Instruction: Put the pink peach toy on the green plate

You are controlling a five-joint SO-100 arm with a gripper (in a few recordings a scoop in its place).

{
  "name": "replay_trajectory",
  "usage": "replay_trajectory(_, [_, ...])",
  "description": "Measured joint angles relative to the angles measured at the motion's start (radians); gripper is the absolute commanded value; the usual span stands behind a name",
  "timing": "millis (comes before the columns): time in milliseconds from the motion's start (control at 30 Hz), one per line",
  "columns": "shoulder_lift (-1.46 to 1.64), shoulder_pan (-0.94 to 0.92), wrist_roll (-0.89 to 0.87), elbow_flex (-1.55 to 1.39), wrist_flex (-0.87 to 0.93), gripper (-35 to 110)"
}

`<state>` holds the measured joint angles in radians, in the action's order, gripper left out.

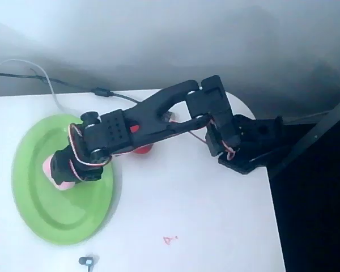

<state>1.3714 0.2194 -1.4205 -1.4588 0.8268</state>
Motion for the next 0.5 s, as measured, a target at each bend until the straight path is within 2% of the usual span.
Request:
replay_trajectory(333, [-0.020, 0.002, 0.002, -0.020, 0.000, 0])
replay_trajectory(367, [-0.020, 0.002, 0.000, -0.023, 0.000, 2])
replay_trajectory(433, [-0.020, 0.006, -0.006, -0.038, 0.000, 17])
replay_trajectory(500, [-0.020, 0.014, -0.018, -0.040, 0.000, 23])
